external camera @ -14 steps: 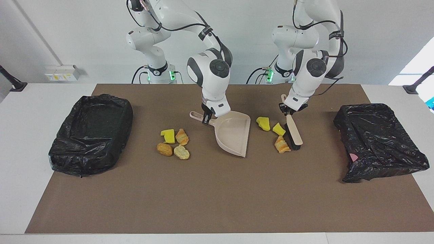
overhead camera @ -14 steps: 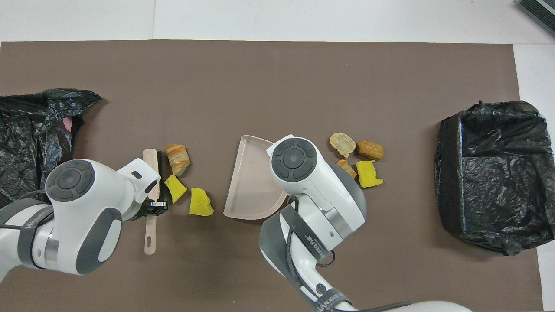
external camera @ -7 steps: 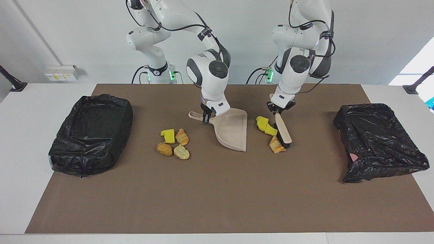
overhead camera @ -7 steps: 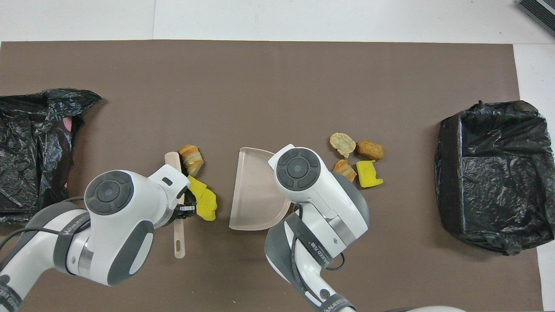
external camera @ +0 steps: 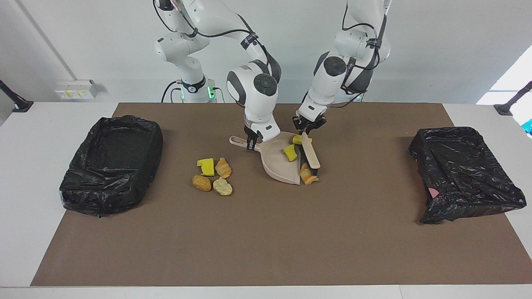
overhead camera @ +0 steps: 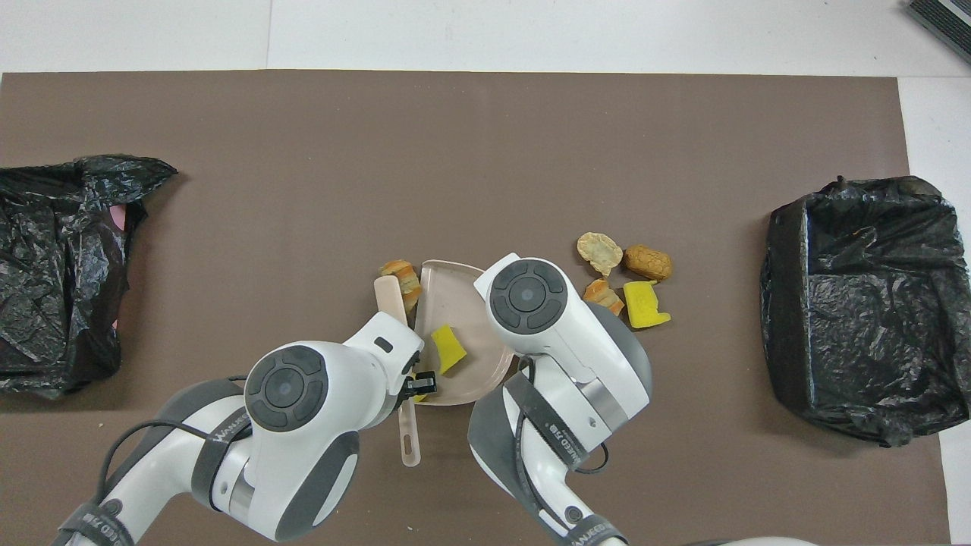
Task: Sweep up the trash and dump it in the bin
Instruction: 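Sweep the sponge and bread pieces into the dustpan with the left gripper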
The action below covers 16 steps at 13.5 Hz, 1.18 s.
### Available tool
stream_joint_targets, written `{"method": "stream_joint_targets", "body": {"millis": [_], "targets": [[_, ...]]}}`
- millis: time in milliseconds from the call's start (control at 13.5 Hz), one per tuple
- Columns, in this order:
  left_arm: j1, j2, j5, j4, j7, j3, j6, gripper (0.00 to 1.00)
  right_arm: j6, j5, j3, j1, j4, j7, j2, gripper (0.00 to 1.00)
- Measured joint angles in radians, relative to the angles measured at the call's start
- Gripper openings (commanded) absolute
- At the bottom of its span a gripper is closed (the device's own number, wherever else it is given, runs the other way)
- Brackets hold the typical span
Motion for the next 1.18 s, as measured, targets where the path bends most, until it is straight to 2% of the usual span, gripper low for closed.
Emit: {"method": "stream_joint_targets", "body": {"millis": [222, 369, 591, 813, 961, 1182], "targets": [[-0.002, 0.022, -0.015, 0.117, -0.003, 0.013, -0.075, 0.0, 0.0, 0.0, 0.0, 0.0, -0.001, 0.0, -0.001, 0.0], [0.037, 0.023, -0.015, 0.155, -0.001, 0.025, -0.124, 0.0, 0.0, 0.0, 0.0, 0.0, -0.001, 0.0, -0.001, 0.0], [0.13, 0.032, -0.015, 0.155, 0.049, 0.032, -0.149, 0.0, 0.0, 0.0, 0.0, -0.001, -0.002, 0.0, -0.001, 0.0], [0.213, 0.051, -0.015, 0.138, 0.223, 0.034, -0.184, 0.0, 0.005, 0.0, 0.0, -0.001, -0.007, 0.0, -0.002, 0.0], [0.235, 0.063, -0.015, 0.097, 0.326, 0.035, -0.184, 0.0, 0.017, 0.0, 0.0, -0.002, -0.017, 0.0, -0.005, 0.0], [0.208, 0.064, -0.016, 0.063, 0.353, 0.02, -0.184, 0.0, 0.023, 0.0, 0.0, -0.002, -0.025, 0.0, -0.009, 0.0]]}}
